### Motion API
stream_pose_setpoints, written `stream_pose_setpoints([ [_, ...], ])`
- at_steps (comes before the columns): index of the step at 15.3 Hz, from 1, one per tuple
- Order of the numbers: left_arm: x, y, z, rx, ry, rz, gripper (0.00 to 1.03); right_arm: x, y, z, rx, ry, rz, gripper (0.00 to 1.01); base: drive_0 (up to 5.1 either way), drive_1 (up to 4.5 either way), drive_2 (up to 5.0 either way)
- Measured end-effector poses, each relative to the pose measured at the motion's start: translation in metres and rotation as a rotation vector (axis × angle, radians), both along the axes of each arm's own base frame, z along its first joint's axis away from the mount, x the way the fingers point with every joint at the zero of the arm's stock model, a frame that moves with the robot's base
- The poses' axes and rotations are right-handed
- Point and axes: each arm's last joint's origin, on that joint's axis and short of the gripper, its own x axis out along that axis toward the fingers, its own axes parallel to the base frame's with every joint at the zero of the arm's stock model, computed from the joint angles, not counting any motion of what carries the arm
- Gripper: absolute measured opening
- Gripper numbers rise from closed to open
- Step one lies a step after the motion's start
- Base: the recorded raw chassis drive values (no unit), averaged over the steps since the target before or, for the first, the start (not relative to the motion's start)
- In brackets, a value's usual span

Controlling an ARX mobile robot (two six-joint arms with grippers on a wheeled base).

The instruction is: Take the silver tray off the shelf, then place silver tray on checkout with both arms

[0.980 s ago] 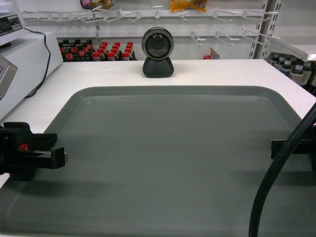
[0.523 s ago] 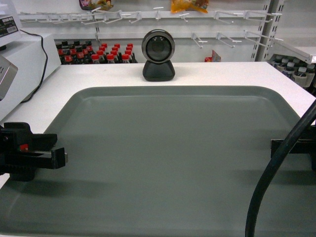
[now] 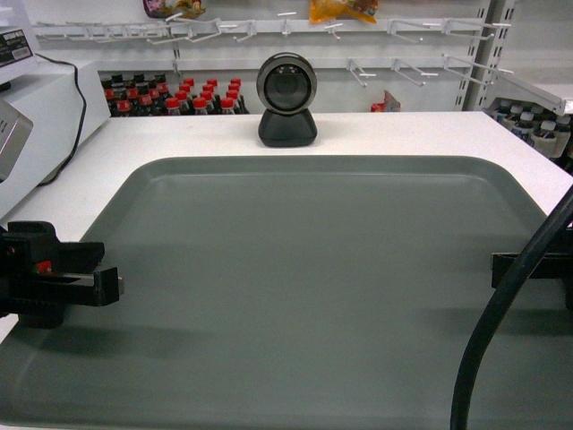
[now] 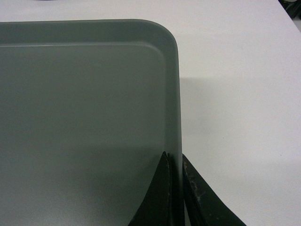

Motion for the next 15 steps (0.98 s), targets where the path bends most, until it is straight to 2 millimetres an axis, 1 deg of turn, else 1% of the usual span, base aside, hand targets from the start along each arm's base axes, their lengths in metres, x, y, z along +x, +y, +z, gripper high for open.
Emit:
stream_pose_setpoints([
  [2,0.000,0.000,0.000,0.000,0.000,0.000,0.03,0.000,0.000,0.000,0.000,0.000,0.000,0.03,0.0,0.00,0.0],
  [3,-0.001,-0.005,0.000,-0.015,-0.110,0.082,0.03,0.001,0.001,-0.003,0.035,-0.133,-0.047,0.03,0.0,0.00,0.0],
  [4,0.000,-0.007,0.003,-0.027,-0.161,0.137,0.03,0.003,0.001,-0.006,0.050,-0.188,-0.071,0.03,0.0,0.00,0.0],
  [5,0.001,-0.007,0.006,-0.037,-0.190,0.149,0.03,0.005,0.001,-0.009,0.069,-0.216,-0.072,0.03,0.0,0.00,0.0],
  [6,0.006,-0.007,0.010,-0.042,-0.200,0.162,0.03,0.008,0.001,-0.009,0.086,-0.242,-0.067,0.03,0.0,0.00,0.0],
  [8,0.015,-0.007,0.007,-0.044,-0.189,0.168,0.03,0.018,0.000,-0.010,0.090,-0.234,-0.049,0.03,0.0,0.00,0.0],
  [10,0.032,-0.010,-0.002,-0.035,-0.130,0.153,0.03,0.040,-0.007,-0.021,0.069,-0.133,-0.039,0.03,0.0,0.00,0.0],
  [11,0.038,-0.012,-0.005,-0.032,-0.123,0.152,0.03,0.048,-0.009,-0.022,0.064,-0.117,-0.034,0.03,0.0,0.00,0.0],
  [12,0.048,-0.013,-0.007,-0.028,-0.111,0.157,0.03,0.059,-0.009,-0.023,0.047,-0.111,-0.027,0.03,0.0,0.00,0.0],
  [13,0.061,-0.014,-0.011,-0.025,-0.102,0.164,0.03,0.076,-0.010,-0.022,0.029,-0.104,-0.019,0.03,0.0,0.00,0.0],
  [15,0.077,-0.012,-0.016,-0.016,-0.084,0.177,0.03,0.093,-0.008,-0.025,0.016,-0.079,-0.011,0.03,0.0,0.00,0.0],
])
